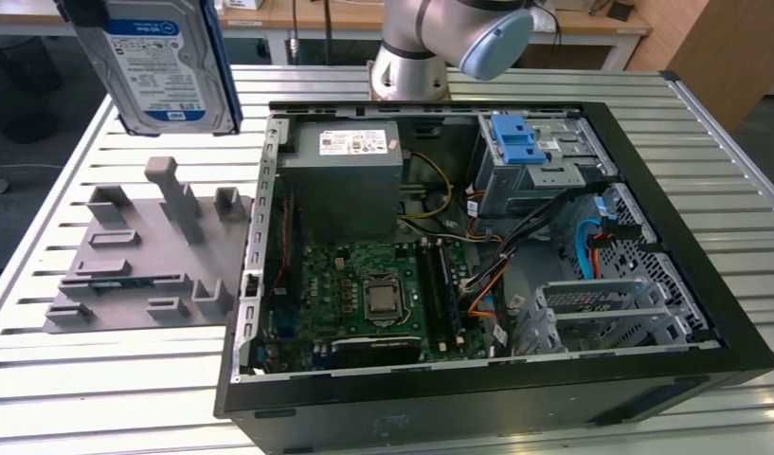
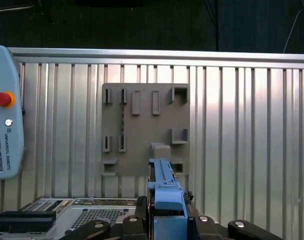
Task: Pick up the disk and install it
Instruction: 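Pick up the disk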
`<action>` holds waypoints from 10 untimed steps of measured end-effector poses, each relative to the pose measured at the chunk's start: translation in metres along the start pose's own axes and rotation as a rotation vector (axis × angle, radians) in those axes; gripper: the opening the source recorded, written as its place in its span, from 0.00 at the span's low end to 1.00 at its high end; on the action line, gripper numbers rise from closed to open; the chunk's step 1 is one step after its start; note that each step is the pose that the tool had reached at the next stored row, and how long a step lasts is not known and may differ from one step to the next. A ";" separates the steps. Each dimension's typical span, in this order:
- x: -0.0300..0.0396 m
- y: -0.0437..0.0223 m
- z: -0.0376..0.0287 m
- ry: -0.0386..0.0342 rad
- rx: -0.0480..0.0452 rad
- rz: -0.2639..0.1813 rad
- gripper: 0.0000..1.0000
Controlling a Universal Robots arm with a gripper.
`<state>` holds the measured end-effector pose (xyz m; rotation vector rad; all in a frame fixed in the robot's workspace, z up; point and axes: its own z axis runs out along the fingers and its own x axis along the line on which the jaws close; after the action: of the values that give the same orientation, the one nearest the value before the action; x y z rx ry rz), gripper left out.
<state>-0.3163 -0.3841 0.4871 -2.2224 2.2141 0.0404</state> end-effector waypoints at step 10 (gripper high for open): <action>0.0055 -0.0150 -0.0004 0.0000 0.0000 0.002 0.36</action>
<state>-0.3013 -0.3895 0.4872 -2.2207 2.2159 0.0404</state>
